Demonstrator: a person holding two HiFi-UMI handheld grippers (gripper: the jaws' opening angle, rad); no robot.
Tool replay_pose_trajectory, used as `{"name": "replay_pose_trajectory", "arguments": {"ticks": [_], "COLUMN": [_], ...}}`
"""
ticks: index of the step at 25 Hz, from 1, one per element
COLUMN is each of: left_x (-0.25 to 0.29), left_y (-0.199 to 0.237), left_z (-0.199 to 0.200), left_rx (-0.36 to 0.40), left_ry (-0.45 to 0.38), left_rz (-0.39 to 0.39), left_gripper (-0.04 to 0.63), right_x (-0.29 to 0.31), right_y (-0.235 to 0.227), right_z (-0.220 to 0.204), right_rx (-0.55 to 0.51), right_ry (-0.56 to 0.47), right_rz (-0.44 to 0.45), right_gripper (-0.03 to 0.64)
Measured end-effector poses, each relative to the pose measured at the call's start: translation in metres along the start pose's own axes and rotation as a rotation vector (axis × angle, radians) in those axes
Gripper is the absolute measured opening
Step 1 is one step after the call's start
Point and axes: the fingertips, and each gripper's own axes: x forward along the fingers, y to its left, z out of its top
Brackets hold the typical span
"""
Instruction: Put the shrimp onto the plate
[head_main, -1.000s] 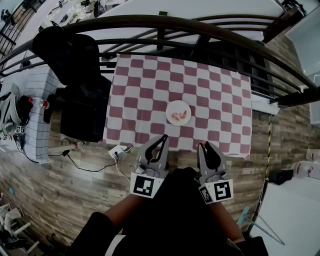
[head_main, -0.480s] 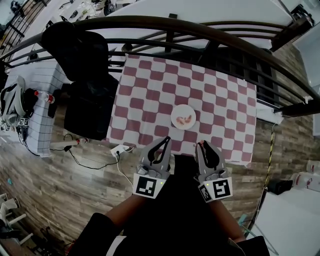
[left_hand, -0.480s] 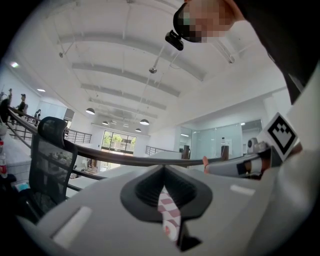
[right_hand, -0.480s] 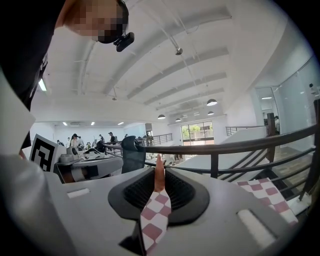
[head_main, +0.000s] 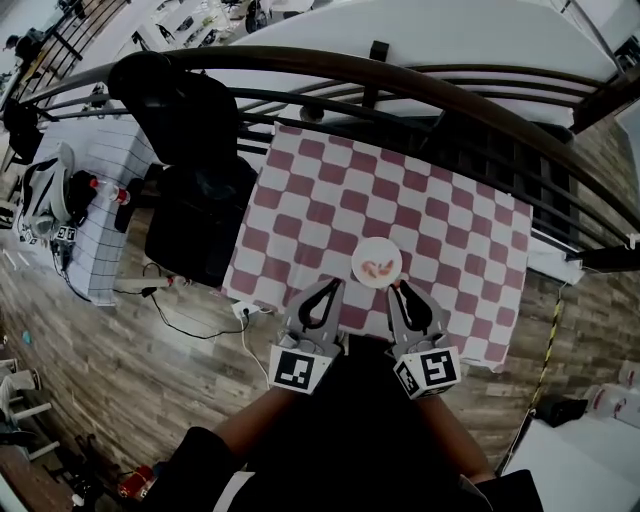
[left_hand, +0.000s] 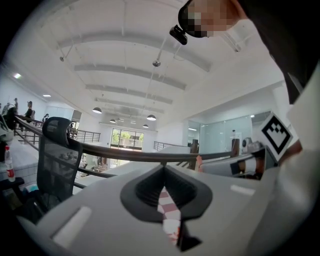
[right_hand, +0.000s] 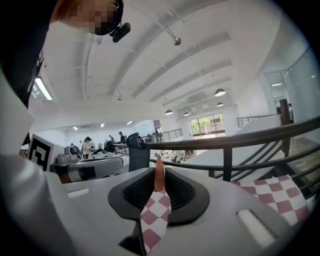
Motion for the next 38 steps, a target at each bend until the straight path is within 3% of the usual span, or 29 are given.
{"name": "replay_pose_trajectory", "arguments": {"ticks": [5,13,20,26,38], "left_x": [0.032,0.067,0.084,0.090,0.104], "left_y": [0.003,0.006,0.003,0.011,0.021], "left_z": [-0.021,-0.037,-0.053,-0.062,-0.079], "left_rx": [0.009,0.034,0.048,0.007,-0.001], "left_ry": [0.050,0.063,0.105,0.126,0.162], "left_rz": [0.025,0.053,0.039,0.068,0.068], "left_gripper": [0.008,0.008,0.008,0.008,0.008], "right_x": [0.021,0.045,0.067,0.081,0.098], "right_y": [-0.020,-0.048,-0.065,-0.073,-0.081], "right_z": [-0.006,-0.028,-0.053,-0.084,-0.147], "right_rx": [0.017,0.006,-0.011,-0.022,-0.063], "right_ry": [0.052,0.152,0.232,0.328,0.466], "right_rz": [0.038,0.057,0.077,0.098,0.104], "right_gripper": [0.064,0.064,0.064,0.064,0.066]}}
